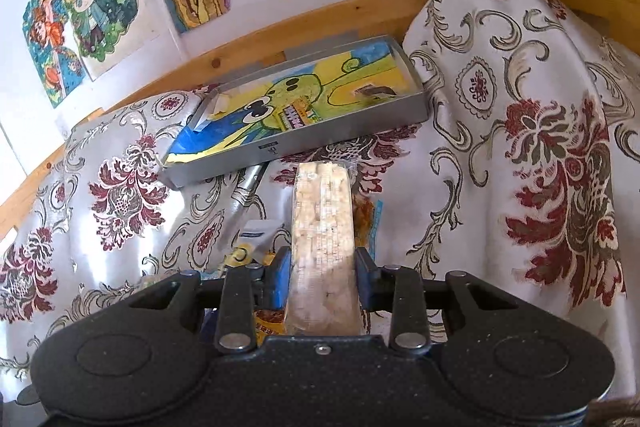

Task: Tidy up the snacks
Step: 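Lift the rice-cake bar and the blue stick pack off the sheet, then carry both snacks over the grey tray and lower them in, then move both open grippers back over the snack pile, then grasp the yellow duck-snack bag with the right gripper while the left grasps the blue pouch, then lift the yellow bag with the right gripper while the left lifts the pouch and sausage pack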

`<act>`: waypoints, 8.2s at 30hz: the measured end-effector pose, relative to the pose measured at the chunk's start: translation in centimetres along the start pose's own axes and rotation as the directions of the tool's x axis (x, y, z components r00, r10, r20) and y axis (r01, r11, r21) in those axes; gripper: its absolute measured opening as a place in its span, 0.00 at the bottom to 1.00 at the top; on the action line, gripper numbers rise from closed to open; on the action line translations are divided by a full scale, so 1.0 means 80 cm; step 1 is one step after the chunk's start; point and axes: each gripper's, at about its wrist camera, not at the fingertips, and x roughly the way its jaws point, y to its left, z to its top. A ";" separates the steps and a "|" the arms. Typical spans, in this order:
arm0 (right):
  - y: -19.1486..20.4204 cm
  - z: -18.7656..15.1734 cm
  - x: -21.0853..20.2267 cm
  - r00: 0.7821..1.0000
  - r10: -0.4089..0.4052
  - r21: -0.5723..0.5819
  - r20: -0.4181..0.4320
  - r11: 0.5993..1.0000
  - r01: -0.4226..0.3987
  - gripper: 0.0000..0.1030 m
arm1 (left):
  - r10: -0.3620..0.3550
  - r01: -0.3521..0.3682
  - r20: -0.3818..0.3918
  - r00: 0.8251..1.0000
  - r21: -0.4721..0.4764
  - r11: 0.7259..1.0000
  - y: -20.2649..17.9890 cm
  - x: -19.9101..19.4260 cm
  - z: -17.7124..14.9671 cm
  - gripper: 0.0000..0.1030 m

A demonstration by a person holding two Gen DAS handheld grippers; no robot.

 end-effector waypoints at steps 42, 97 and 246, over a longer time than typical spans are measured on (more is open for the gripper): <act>-0.061 0.171 0.185 0.945 0.175 0.102 0.278 0.972 -0.210 0.33 | 0.320 -0.318 -0.001 0.947 -0.135 0.939 0.024 0.227 0.258 0.32; -0.007 0.079 0.013 0.922 0.039 -0.120 0.386 0.993 0.008 0.99 | 0.397 -0.356 0.180 0.900 -0.222 0.908 0.020 0.018 0.155 1.00; 0.053 -0.028 0.124 0.940 -0.042 -0.217 -0.340 0.976 -0.035 0.44 | 0.057 -0.097 -0.191 0.980 -0.204 0.974 0.094 0.040 0.007 0.42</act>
